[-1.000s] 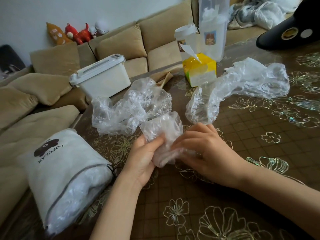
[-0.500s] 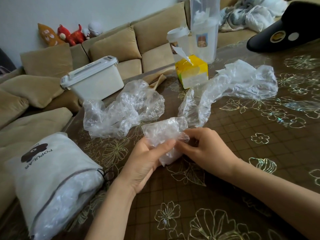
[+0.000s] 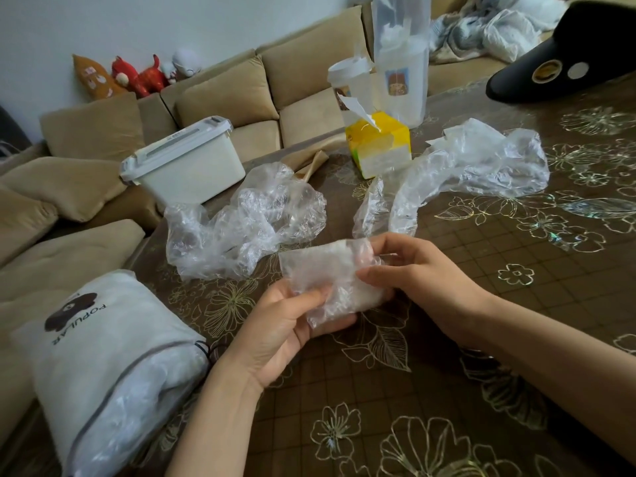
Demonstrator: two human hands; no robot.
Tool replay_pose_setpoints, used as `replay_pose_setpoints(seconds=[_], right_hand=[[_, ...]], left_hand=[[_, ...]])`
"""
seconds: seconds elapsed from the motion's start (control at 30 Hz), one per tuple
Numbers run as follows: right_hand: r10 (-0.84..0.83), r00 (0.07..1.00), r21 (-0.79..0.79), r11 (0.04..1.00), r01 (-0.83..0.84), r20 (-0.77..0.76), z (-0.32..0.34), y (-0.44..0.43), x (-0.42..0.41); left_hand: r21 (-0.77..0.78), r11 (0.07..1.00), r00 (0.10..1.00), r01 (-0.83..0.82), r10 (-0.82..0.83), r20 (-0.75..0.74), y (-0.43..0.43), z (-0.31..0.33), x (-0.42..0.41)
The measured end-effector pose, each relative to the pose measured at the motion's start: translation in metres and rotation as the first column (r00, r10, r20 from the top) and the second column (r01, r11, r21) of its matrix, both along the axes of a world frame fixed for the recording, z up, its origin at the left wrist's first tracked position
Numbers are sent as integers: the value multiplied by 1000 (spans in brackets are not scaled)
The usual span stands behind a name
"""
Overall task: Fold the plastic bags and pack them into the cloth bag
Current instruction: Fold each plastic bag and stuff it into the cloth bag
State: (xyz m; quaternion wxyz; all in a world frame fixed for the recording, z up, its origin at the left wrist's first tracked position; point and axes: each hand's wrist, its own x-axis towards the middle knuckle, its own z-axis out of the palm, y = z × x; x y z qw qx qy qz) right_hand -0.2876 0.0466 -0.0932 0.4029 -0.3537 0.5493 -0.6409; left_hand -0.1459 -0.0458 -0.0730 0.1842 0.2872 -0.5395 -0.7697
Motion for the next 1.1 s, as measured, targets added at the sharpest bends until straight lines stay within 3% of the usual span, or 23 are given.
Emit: replay_pose_setpoints(seconds=[0.37, 0.53, 0.67, 0.83, 1.0, 1.1], right_hand=[[148, 986, -42, 988, -151, -76, -1, 2, -2], [58, 997, -72, 996, -54, 50, -1, 1, -5], [51, 998, -97, 994, -53, -23, -3, 0, -4], [9, 978, -125, 991, -36, -208, -6, 0, 3], [-1, 967, -118, 993, -30, -255, -8, -1, 1], [30, 978, -70, 996, -45, -207, -7, 0, 2]], left_hand=[[-35, 999, 996, 21, -18, 85, -3, -3, 0], [-13, 1000, 998, 8, -7, 57, -3, -4, -1], [81, 997, 999, 1, -4, 37, -7, -3, 0], [23, 992, 981, 124, -126, 145, -9, 0, 2], [-13, 996, 984, 92, -89, 155, -6, -1, 1], [-36, 998, 986, 49, -42, 159, -5, -4, 1]])
